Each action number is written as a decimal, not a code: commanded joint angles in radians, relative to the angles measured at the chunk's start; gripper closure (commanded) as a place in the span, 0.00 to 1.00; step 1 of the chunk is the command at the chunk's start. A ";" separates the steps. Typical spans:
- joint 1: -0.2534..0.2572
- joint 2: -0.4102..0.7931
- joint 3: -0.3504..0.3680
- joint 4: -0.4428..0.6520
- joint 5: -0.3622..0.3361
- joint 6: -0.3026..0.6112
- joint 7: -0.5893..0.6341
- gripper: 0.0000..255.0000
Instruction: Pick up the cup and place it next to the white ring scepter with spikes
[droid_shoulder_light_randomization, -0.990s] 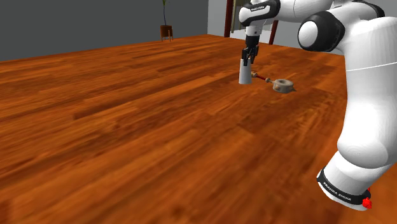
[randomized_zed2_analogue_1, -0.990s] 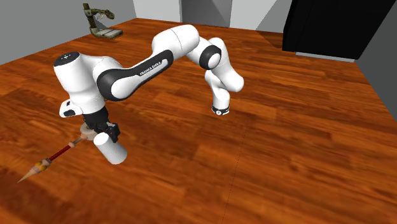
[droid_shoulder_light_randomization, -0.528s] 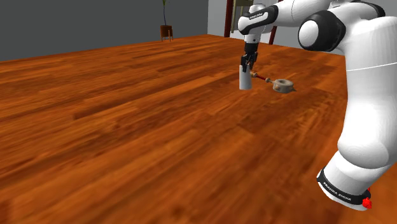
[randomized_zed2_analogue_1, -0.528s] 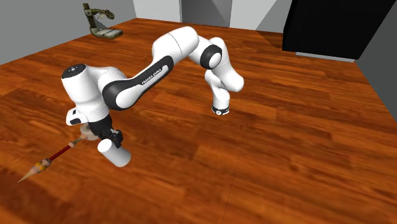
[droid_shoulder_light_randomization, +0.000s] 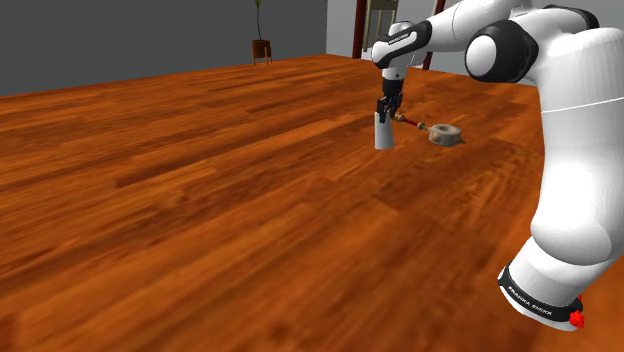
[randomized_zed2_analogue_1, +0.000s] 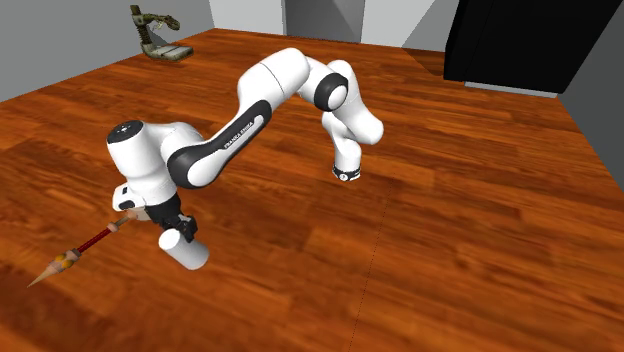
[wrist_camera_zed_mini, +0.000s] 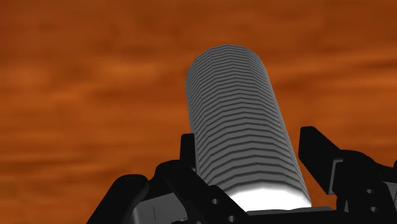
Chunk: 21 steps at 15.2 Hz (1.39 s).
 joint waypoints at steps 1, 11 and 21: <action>0.001 0.002 0.001 -0.022 0.001 0.025 -0.002 1.00; 0.001 0.006 0.002 -0.032 0.003 0.038 -0.002 0.00; -0.001 -0.017 -0.003 0.062 -0.006 -0.077 0.005 0.00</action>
